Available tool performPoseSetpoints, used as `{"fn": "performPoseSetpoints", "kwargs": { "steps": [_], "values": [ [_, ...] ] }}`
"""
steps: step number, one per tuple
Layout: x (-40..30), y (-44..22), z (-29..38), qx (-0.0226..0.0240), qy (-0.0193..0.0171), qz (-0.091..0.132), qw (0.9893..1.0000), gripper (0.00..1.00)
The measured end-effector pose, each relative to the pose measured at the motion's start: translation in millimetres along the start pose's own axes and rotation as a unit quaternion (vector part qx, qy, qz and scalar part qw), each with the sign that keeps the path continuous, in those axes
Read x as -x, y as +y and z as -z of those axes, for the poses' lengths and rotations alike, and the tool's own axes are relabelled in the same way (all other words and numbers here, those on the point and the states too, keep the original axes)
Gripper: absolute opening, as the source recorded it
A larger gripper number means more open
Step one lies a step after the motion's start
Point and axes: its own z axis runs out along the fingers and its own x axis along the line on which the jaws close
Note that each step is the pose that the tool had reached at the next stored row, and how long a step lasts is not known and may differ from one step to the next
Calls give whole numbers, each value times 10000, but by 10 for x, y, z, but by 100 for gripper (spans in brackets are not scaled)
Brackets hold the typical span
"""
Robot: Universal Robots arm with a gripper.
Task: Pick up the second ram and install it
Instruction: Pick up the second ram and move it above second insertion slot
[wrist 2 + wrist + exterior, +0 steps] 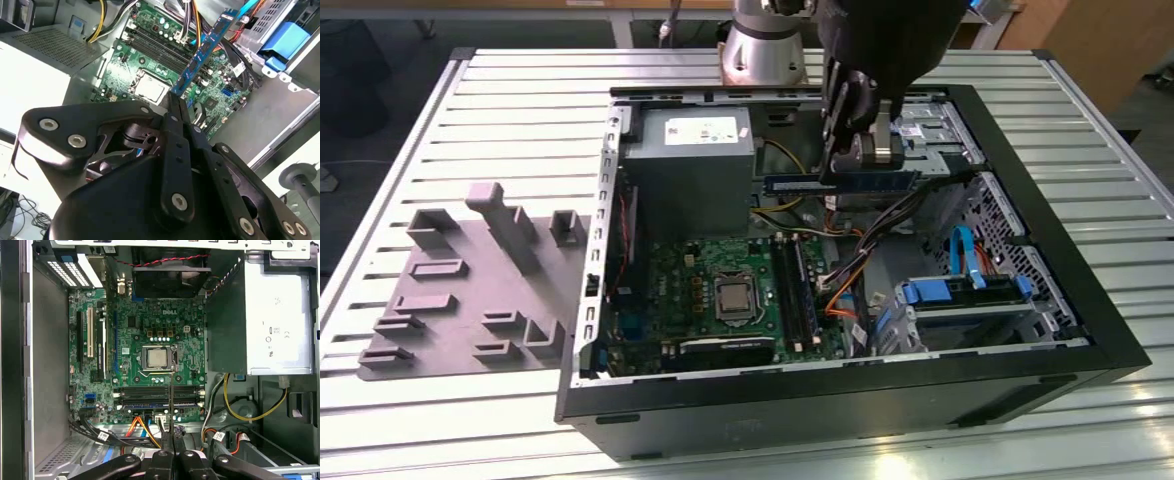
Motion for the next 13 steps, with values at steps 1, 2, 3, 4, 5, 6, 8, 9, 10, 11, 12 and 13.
{"fn": "performPoseSetpoints", "kwargs": {
  "steps": [1, 2, 3, 4, 5, 6, 8, 9, 10, 11, 12, 13],
  "values": [
    [0, -7, 0, 0, 0, 0, 10000, 12],
    [0, -14, 0, 0, 0, 0, 10000, 12],
    [1, -21, 1, 0, 0, 0, 10000, 12],
    [1, -29, 1, 0, 0, 0, 10000, 12],
    [1, -36, 1, 0, 0, 0, 10000, 12],
    [1, -43, 1, 0, 0, 0, 10000, 12],
    [2, -57, 1, 0, 0, 0, 10000, 12],
    [2, -64, 1, 0, 0, 0, 10000, 12],
    [2, -72, 2, 0, 0, 0, 10000, 12],
    [2, -79, 2, 0, 0, 0, 10000, 12],
    [3, -86, 2, 0, 0, 0, 10000, 12],
    [3, -93, 2, 0, 0, 0, 10000, 12]
  ]
}}
